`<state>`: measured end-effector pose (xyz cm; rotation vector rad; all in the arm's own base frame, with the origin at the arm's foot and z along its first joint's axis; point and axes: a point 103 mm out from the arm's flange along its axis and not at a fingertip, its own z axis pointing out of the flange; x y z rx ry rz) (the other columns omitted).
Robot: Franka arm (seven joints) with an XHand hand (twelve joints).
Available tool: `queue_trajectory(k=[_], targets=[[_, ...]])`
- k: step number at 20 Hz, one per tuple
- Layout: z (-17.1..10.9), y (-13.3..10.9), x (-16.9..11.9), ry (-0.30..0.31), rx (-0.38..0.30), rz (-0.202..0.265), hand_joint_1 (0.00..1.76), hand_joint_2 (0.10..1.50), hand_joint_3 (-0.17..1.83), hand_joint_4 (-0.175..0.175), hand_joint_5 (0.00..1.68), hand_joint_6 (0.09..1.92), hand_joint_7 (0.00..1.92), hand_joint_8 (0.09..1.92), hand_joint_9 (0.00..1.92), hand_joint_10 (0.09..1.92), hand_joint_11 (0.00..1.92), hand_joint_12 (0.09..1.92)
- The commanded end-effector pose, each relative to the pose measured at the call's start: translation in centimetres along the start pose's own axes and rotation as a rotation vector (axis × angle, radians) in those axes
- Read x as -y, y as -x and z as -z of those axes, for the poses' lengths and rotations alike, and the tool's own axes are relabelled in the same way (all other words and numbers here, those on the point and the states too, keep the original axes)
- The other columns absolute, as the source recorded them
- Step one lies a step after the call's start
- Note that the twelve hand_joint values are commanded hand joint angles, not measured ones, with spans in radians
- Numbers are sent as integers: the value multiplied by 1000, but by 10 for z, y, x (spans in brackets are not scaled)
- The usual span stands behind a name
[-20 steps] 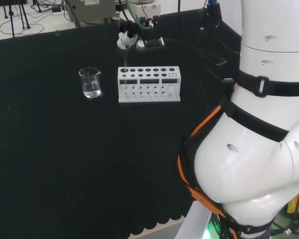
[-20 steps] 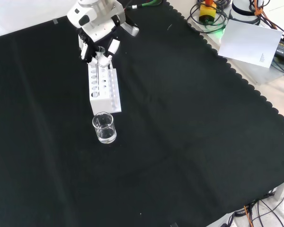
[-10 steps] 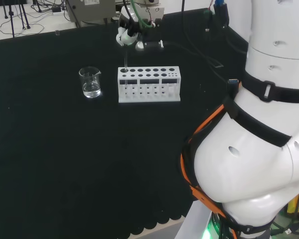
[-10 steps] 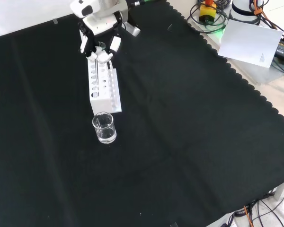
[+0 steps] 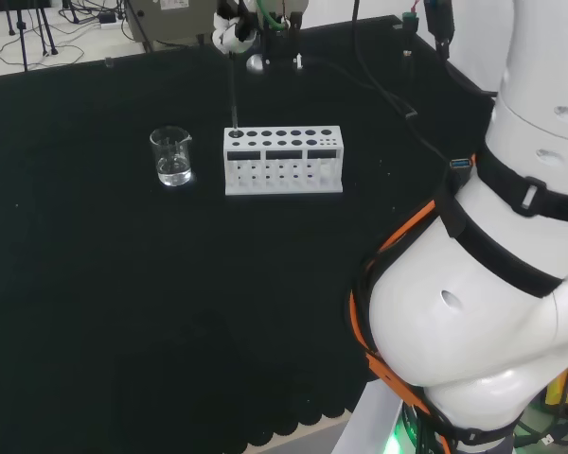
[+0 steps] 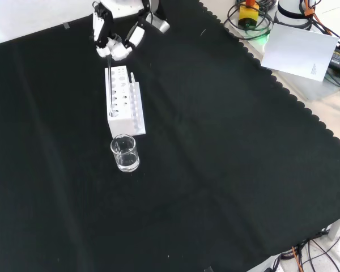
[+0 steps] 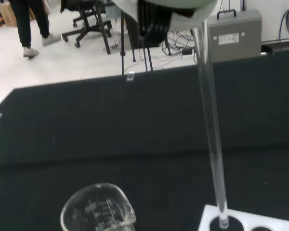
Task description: Take the glass rod from the white test tube rack.
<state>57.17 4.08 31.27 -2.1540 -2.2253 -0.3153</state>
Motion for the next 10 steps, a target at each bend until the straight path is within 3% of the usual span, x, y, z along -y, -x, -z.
queue_trajectory(k=[1,10], targets=[[21,-8,10,73,-34,-45,1299,867,400,-175,1075,626,1155,1088,1659,765,1346,1002],[40,-20,20,86,-21,-28,1298,945,242,-175,1092,552,1144,1077,1683,746,1352,1036]])
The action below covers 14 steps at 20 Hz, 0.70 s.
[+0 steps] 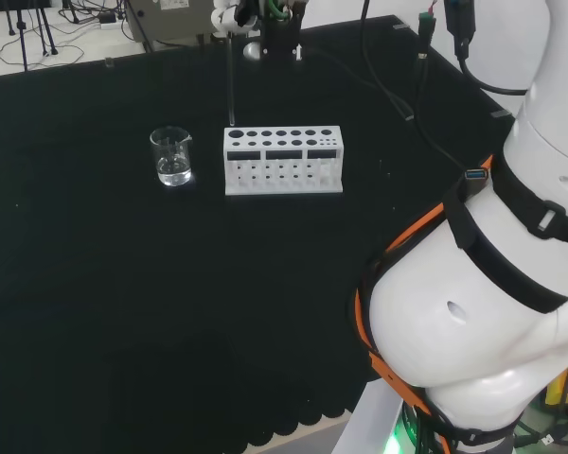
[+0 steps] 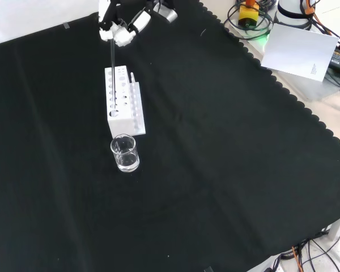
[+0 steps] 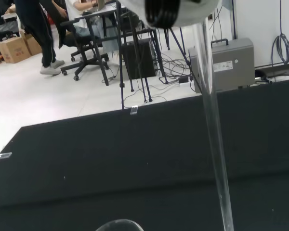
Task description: Take the glass rod from the white test tube rack.
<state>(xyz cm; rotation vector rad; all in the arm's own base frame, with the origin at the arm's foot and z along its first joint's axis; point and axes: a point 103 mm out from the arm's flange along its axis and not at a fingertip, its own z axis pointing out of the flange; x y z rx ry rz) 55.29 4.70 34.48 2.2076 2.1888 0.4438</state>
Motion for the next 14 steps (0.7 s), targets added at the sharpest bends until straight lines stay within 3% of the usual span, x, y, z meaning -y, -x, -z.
queue_trajectory(k=[1,14], targets=[[8,-9,5,4,10,10,1298,947,237,-175,1092,550,1144,1077,1684,746,1353,1037],[7,-25,5,-9,26,41,1297,958,216,-175,1096,538,1140,1081,1692,745,1358,1040]])
